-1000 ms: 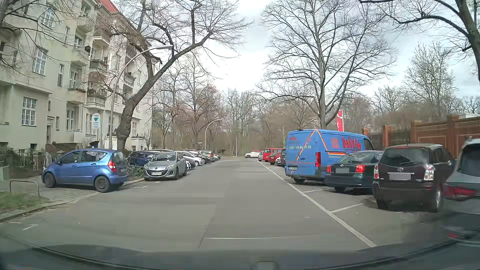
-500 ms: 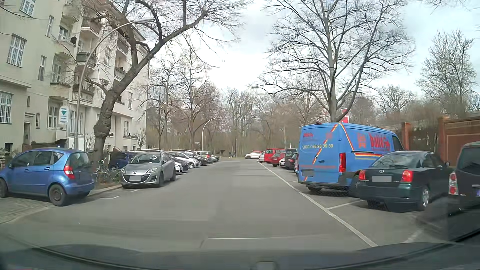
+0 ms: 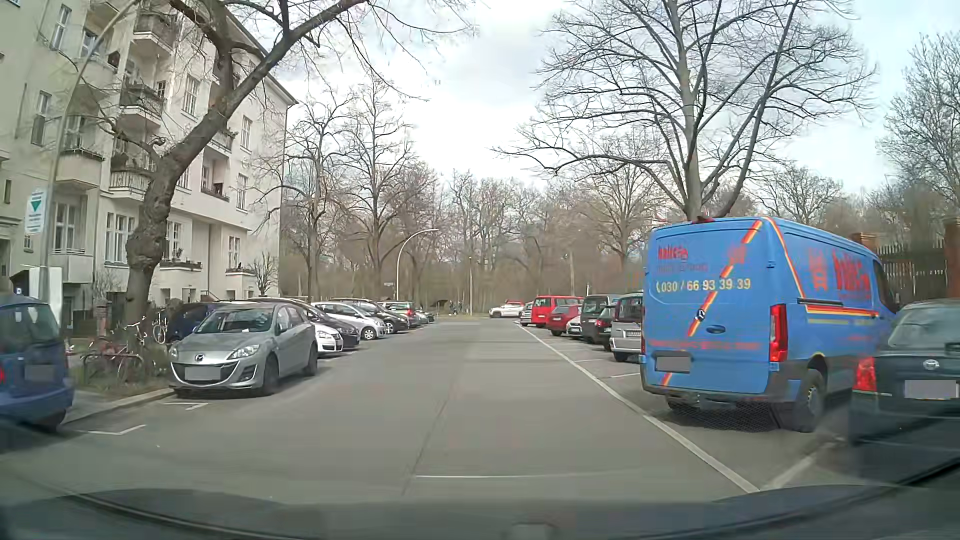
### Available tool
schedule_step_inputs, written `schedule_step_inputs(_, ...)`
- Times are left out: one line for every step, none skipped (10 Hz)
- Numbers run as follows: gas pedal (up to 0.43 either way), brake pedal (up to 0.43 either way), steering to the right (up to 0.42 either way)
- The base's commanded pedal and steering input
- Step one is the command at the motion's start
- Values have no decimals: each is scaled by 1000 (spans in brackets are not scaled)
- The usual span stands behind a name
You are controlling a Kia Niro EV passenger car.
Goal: Follow the waypoints while adhering to traffic rules and regulations
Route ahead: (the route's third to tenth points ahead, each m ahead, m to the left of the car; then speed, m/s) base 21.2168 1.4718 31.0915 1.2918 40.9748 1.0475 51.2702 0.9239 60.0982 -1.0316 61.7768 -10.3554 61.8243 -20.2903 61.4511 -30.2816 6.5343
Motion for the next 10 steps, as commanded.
schedule_step_inputs(0,0,5)
schedule_step_inputs(0,0,6)
schedule_step_inputs(0,0,6)
schedule_step_inputs(0,0,6)
schedule_step_inputs(0,0,6)
schedule_step_inputs(0,0,6)
schedule_step_inputs(0,0,6)
schedule_step_inputs(0,0,6)
schedule_step_inputs(0,0,6)
schedule_step_inputs(0,0,6)
